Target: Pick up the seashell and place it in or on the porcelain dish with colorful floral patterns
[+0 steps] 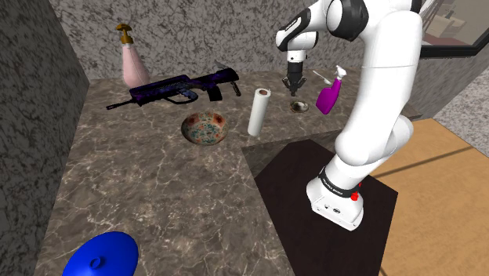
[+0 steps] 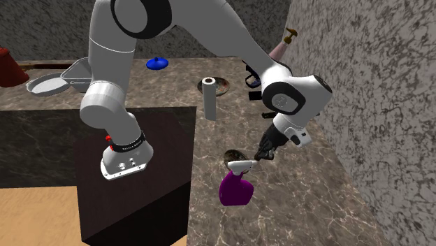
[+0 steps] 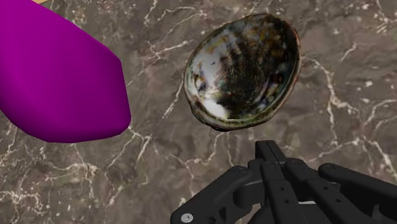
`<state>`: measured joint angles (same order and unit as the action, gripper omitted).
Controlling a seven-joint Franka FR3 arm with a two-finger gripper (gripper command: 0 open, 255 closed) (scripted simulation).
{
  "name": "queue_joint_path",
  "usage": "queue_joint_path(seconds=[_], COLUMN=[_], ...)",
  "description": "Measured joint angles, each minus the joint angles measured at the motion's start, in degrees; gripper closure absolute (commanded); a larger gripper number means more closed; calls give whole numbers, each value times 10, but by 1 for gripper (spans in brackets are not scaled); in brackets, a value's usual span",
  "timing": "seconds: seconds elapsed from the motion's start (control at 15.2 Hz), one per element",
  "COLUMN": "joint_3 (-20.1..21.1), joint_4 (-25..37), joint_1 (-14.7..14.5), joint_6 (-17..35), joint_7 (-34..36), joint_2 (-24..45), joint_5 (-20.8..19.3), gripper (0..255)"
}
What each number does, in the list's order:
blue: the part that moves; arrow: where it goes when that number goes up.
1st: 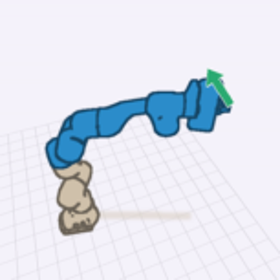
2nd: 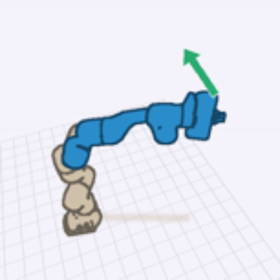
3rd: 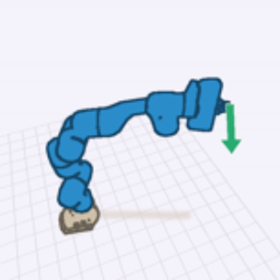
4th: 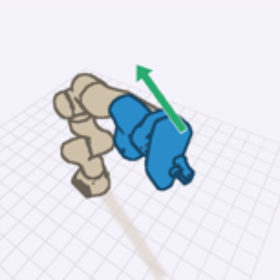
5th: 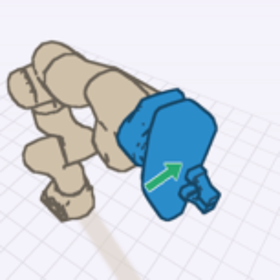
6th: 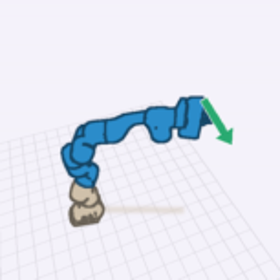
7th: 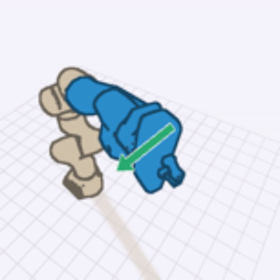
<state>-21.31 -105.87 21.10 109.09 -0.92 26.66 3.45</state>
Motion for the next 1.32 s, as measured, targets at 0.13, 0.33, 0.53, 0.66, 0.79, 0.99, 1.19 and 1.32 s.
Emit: queue_joint_path(seconds=[0.13, 0.33, 0.53, 0.66, 0.79, 0.99, 1.19, 1.32], joint_3=[-3, -15, -20, -20, -20, -19, -19, -19], joint_4=[-20, -123, -212, -234, -246, -262, -265, -266], joint_1=[-7, -43, -75, -79, -79, -79, -77, -77], joint_6=[10, 69, 121, 140, 158, 183, 193, 195], joint_7=[13, 90, 184, 201, 205, 204, 200, 200], joint_2=[-16, -97, -174, -183, -179, -169, -162, -162], joint_5=[-3, -22, -51, -55, -54, -50, -47, -47], gripper=[0, 0, 0, 0, 0, 0, 0, 0])
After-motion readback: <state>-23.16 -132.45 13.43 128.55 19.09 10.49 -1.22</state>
